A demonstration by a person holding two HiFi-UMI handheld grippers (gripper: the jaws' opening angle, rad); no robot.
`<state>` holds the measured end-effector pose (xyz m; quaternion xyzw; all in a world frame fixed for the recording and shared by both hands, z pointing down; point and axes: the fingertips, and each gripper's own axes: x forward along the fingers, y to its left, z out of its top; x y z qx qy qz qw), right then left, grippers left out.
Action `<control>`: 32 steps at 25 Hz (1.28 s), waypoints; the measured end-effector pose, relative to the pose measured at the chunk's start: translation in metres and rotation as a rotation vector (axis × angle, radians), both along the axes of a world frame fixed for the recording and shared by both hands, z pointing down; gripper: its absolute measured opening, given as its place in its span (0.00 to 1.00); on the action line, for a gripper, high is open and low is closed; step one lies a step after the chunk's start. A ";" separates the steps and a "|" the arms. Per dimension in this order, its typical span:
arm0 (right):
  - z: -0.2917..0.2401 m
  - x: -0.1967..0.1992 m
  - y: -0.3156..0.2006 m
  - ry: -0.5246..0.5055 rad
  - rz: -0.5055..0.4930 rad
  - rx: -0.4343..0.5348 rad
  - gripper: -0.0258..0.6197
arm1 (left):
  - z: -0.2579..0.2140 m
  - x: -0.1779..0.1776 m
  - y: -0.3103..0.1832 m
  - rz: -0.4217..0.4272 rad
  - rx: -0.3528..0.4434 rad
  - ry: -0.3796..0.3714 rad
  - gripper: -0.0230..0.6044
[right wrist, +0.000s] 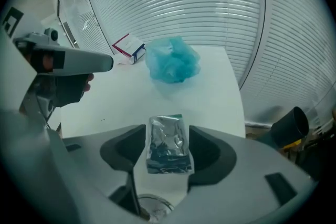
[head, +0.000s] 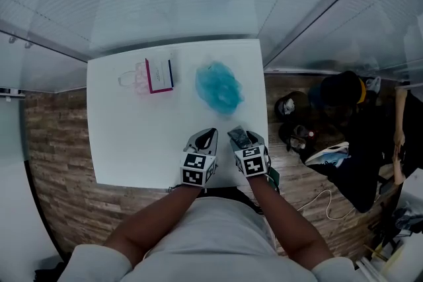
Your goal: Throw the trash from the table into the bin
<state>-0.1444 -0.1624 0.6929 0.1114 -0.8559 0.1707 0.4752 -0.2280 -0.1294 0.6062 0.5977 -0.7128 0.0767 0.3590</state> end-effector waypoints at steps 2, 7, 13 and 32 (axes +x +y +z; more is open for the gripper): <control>0.005 -0.001 0.001 0.016 -0.012 -0.006 0.43 | 0.004 -0.001 0.000 -0.002 -0.006 0.008 0.04; 0.010 -0.001 0.005 0.061 -0.082 0.062 0.43 | 0.011 -0.003 0.000 -0.009 -0.019 0.016 0.04; 0.012 -0.001 0.006 0.040 -0.073 0.111 0.43 | 0.013 -0.005 0.000 -0.008 -0.020 0.016 0.04; 0.010 -0.004 0.008 0.042 -0.067 0.143 0.20 | -0.001 -0.019 0.038 -0.036 -0.007 -0.003 0.04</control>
